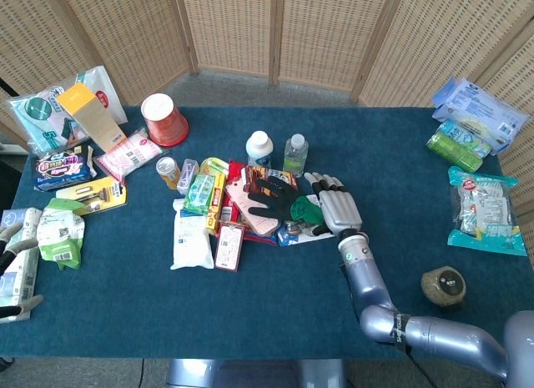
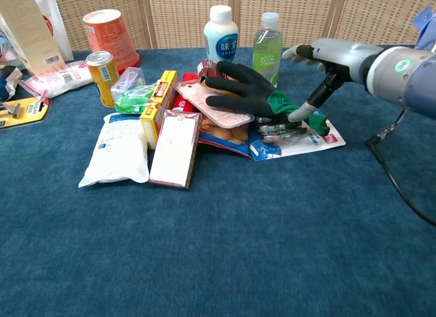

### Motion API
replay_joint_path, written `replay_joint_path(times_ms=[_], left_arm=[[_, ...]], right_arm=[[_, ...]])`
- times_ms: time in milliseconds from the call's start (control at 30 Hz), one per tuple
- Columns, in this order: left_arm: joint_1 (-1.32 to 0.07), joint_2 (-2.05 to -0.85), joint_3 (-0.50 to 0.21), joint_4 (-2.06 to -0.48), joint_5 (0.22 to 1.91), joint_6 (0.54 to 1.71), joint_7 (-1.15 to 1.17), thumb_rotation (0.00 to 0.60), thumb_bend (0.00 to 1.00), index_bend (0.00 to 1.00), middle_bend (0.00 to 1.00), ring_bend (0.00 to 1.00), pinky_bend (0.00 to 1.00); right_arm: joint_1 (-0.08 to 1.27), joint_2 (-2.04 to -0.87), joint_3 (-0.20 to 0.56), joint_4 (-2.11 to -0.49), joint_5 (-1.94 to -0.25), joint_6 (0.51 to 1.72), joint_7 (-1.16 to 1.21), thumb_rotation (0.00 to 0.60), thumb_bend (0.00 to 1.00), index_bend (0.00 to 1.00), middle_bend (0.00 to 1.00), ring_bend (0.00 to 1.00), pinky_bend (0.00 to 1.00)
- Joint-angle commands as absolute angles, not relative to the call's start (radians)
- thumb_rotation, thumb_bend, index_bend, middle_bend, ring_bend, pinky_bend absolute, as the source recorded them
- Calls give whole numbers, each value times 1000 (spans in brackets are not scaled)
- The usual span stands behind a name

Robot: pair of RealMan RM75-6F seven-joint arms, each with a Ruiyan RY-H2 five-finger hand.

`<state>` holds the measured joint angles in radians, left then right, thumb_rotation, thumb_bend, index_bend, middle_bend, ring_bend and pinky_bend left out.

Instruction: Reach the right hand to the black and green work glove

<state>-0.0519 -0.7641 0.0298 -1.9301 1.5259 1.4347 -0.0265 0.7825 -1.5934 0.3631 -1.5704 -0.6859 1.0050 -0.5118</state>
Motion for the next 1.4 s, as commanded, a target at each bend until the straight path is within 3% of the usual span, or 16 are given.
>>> replay_joint_path(times_ms=[33,500,567,633,667,767,833,1033,1400], left_arm=[[-57,-767,27,-1928,1515,1424,-22,600,0,231,0,0,0],[-72,-769,20,-1926,1480,1391,-17,600,0,231,0,0,0],[-71,-770,20,-1926,1478,1391,-15,600,0,230,0,0,0],[-71,-770,19,-1926,1476,1391,-14,600,0,230,0,0,0],[-72,-771,19,-1926,1474,1391,-12,600,0,230,0,0,0],[-74,-773,20,-1928,1474,1385,-8,600,0,230,0,0,0],[-75,-774,21,-1929,1477,1383,-4,600,0,230,0,0,0],[-75,-774,24,-1931,1487,1385,-3,600,0,230,0,0,0],[-73,-766,31,-1933,1518,1393,-26,600,0,230,0,0,0]], right_arm=[[795,-1624,357,-1530,-690,998,-483,600,0,0,0,0,0],[827,-1730,341,-1345,-711,921,-349,600,11,0,0,0,0],[826,-1748,345,-1312,-740,925,-314,600,67,4,20,1,96],[822,-1763,344,-1284,-775,940,-286,600,128,119,206,108,314],[819,-1772,342,-1268,-798,949,-267,600,164,247,386,234,457],[806,-1784,339,-1245,-848,967,-216,600,221,420,611,430,645],[798,-1781,334,-1243,-870,971,-200,600,233,447,656,469,682],[767,-1731,335,-1318,-914,1019,-192,600,251,464,682,485,697],[688,-1494,376,-1699,-973,1197,-313,600,266,472,682,485,697]])
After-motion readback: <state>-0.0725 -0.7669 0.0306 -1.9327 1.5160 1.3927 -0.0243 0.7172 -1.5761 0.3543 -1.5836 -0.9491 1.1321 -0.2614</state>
